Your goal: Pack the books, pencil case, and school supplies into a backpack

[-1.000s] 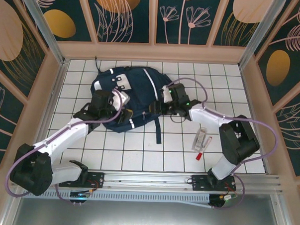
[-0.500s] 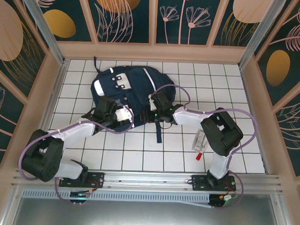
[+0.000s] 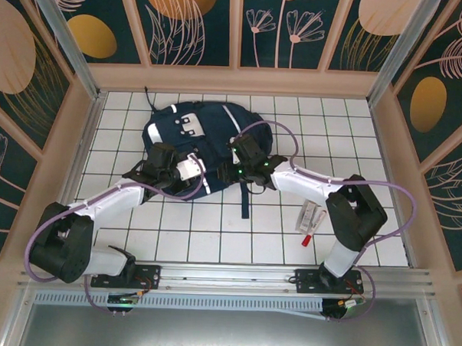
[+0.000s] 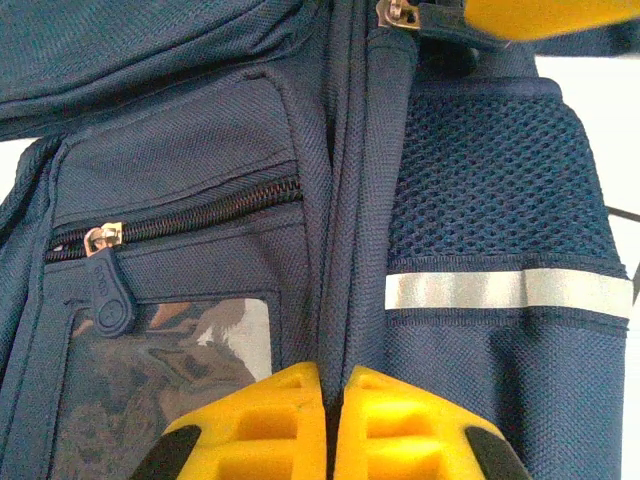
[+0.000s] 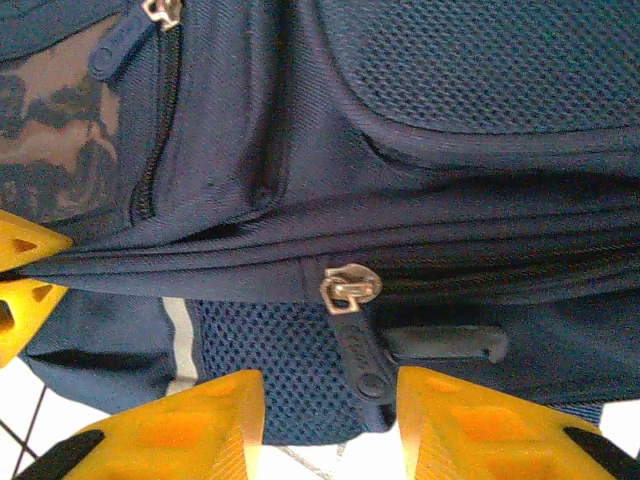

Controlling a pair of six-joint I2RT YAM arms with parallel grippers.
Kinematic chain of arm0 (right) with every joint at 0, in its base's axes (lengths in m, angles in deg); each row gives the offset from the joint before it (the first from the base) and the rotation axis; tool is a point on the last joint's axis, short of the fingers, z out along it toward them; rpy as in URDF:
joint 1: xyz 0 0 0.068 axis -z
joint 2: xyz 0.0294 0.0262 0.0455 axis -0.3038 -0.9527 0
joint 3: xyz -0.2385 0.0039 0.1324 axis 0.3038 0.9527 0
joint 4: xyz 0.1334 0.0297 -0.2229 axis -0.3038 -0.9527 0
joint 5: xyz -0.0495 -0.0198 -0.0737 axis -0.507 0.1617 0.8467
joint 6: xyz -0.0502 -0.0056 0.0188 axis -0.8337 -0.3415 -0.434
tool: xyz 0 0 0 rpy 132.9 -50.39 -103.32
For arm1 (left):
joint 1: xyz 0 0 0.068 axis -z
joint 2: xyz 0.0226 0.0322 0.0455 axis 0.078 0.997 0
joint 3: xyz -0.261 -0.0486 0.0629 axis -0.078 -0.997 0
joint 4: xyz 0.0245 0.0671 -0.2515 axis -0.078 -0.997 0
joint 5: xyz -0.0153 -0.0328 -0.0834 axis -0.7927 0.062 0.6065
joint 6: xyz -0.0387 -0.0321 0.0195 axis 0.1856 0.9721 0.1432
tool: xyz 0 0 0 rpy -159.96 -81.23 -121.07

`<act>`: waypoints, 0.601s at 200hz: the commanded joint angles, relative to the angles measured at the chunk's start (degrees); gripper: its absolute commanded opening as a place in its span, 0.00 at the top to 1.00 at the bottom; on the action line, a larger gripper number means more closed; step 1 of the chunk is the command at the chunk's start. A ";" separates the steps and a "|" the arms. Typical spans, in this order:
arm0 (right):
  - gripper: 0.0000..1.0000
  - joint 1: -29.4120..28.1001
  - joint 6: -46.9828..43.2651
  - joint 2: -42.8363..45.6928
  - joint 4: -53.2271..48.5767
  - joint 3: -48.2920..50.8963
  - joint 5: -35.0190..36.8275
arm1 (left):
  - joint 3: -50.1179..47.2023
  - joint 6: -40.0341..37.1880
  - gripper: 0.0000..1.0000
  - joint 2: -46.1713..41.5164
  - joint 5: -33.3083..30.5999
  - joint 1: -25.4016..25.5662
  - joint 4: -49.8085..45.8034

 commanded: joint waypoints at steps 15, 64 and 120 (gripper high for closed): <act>0.60 -1.88 0.89 -4.04 -4.05 -5.52 10.25 | 4.00 4.06 1.00 -1.42 12.32 -0.62 -0.50; 0.66 -1.78 -2.26 -9.40 -9.19 -9.49 19.35 | 4.27 2.83 1.00 -1.12 15.91 -1.44 -1.24; 1.00 2.22 -3.21 -6.13 -11.03 -7.87 15.38 | 3.65 0.26 1.00 -1.88 13.54 -2.08 -2.18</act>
